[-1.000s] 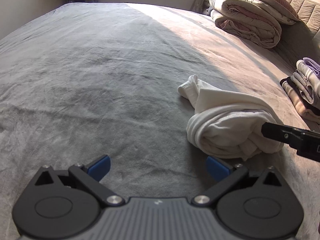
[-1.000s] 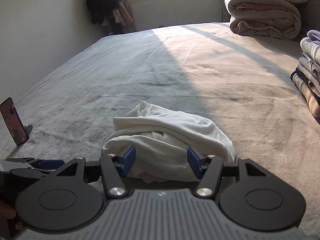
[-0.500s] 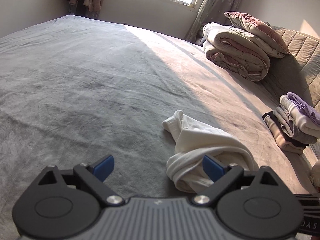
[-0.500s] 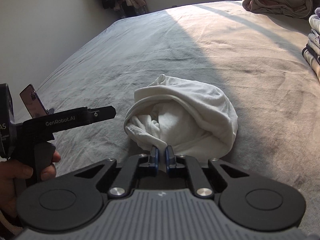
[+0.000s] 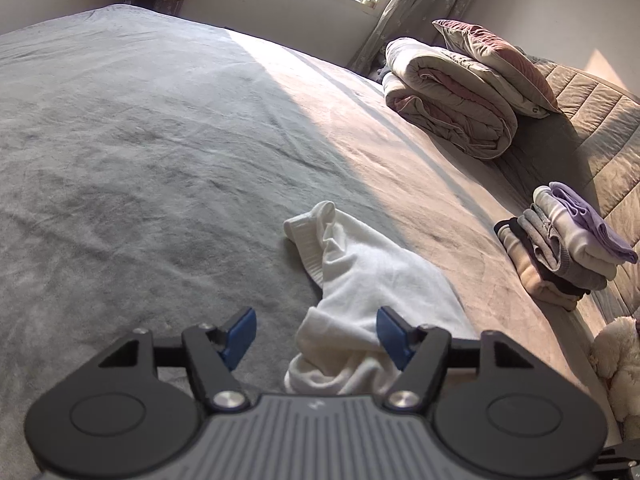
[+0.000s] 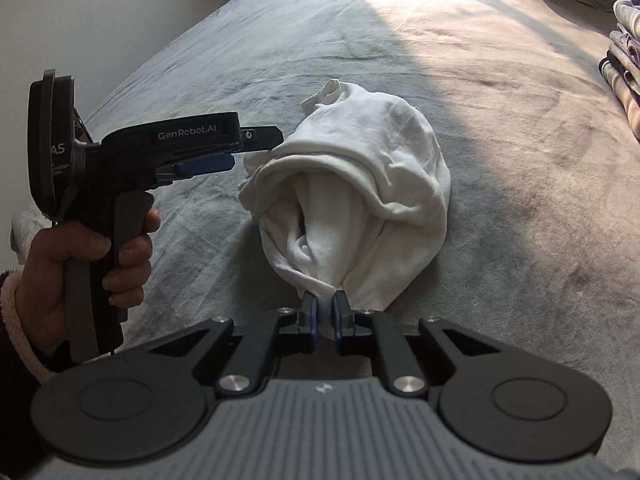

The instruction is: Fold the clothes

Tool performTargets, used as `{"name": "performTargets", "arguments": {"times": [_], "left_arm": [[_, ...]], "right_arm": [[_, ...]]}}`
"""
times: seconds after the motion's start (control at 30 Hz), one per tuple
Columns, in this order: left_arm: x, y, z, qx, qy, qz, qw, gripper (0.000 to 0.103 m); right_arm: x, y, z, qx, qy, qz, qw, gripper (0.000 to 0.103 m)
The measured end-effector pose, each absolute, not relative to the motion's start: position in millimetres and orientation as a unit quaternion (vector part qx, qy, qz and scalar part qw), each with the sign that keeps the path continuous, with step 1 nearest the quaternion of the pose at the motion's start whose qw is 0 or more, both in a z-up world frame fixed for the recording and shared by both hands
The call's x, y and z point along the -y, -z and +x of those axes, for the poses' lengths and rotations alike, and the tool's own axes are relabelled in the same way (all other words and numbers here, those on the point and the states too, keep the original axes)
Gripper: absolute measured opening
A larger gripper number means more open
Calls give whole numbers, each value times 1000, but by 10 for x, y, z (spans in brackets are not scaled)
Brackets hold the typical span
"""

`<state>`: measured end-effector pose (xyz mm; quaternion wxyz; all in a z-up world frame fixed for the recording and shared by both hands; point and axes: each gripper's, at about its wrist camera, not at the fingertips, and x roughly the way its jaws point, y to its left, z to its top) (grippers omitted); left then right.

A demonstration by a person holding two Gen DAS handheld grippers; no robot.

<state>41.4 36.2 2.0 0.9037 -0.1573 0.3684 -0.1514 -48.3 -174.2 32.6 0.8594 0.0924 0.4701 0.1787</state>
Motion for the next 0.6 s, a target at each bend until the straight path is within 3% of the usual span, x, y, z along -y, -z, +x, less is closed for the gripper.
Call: {"name": "performTargets", "arguments": {"times": [0.03,0.1,0.13,0.2,0.6], "left_arm": [[-341,0,408,-372,159,-159,901,36],[-309,20,393,-381,173,-163,894,24],[-291,7,375,-384,181,-160,891,20],[-254,-38,324,-383,199,-150,890,13],[-107,-172,-125,-369,331,-88,864,7]], "right_arm": [[1767,-329,-468,-470,-177,100,859,16],[1813,-352,-439,-469,-169,110,860,23],[1845,-377,-430,-465,-162,114,863,42],[1900,-436,-424,-448,-151,119,873,59],[2033,-536,-304,-404,-119,159,893,60]]}}
